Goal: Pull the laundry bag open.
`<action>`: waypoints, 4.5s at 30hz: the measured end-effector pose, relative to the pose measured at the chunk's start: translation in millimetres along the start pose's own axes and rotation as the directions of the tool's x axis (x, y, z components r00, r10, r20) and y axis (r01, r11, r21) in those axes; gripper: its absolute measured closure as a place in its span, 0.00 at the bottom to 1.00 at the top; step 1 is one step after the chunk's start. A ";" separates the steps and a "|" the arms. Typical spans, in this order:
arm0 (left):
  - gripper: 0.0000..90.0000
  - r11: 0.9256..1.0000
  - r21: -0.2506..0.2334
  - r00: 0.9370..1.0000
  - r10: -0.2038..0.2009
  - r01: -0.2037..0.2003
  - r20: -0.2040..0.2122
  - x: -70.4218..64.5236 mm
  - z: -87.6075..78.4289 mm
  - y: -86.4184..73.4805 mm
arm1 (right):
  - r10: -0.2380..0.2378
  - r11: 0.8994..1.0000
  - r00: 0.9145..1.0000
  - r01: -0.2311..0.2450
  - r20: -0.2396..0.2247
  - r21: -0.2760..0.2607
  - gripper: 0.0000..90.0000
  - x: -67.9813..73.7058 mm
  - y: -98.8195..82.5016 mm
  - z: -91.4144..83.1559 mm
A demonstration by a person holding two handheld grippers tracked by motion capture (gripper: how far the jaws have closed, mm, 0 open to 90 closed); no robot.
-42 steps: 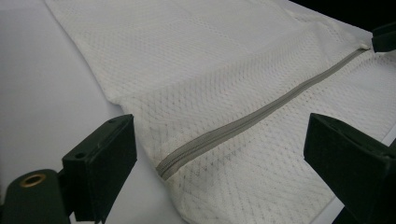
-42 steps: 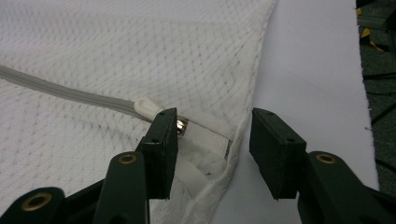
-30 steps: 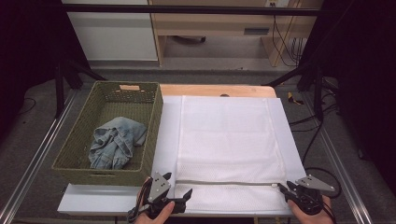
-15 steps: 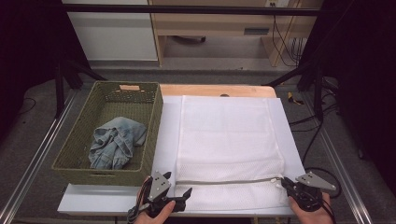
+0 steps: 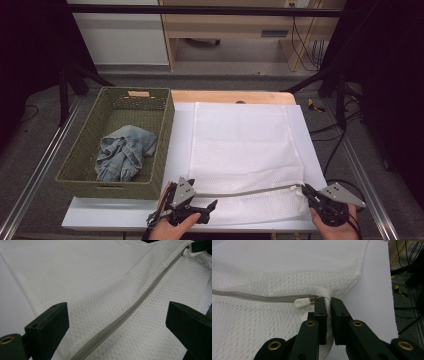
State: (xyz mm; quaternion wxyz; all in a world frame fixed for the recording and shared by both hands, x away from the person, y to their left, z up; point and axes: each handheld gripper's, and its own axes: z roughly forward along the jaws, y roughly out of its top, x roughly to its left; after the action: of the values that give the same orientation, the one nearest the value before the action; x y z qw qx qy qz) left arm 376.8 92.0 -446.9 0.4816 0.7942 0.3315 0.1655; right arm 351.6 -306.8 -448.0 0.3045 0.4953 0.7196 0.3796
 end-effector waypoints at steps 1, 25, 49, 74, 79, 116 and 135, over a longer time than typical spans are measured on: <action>0.05 1.000 0.002 1.000 0.006 -0.006 0.010 -1.3 3.9 3.4 | -0.001 1.000 1.000 0.001 -0.003 0.000 0.93 -0.3 -0.2 0.2; 0.17 0.988 -0.049 0.967 0.156 -0.150 0.201 -83.3 91.8 66.3 | 0.028 0.999 0.999 -0.029 -0.035 -0.036 0.93 -1.1 -4.2 -5.2; 0.66 0.969 -0.037 0.929 0.243 -0.243 0.280 -128.2 138.9 71.5 | 0.035 0.997 0.999 -0.037 -0.040 -0.062 0.93 -0.9 -3.5 -9.9; 0.84 0.961 0.062 0.920 0.239 -0.270 0.311 -127.6 171.6 82.3 | 0.021 0.998 0.999 -0.023 -0.046 -0.058 0.93 0.8 -3.0 -10.9; 0.85 0.954 0.072 0.920 0.259 -0.291 0.294 -129.3 175.0 82.0 | 0.012 0.998 0.999 -0.014 -0.043 -0.055 0.94 1.1 -3.2 -10.4; 0.96 0.985 0.113 0.975 0.103 -0.127 0.199 -123.2 160.9 66.6 | -0.013 1.000 0.999 0.012 -0.037 -0.023 0.94 7.9 -1.3 -7.9; 0.96 0.991 0.106 0.990 0.071 -0.084 0.124 -121.8 151.0 58.0 | 0.003 1.000 1.000 -0.004 -0.010 -0.011 0.94 9.5 -1.5 -5.3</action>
State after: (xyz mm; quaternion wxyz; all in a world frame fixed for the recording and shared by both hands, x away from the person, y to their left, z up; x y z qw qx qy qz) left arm 397.6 -108.9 -461.9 0.4491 0.8404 0.2796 0.1175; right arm 343.5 -299.4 -447.1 0.3030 0.4930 0.7182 0.3865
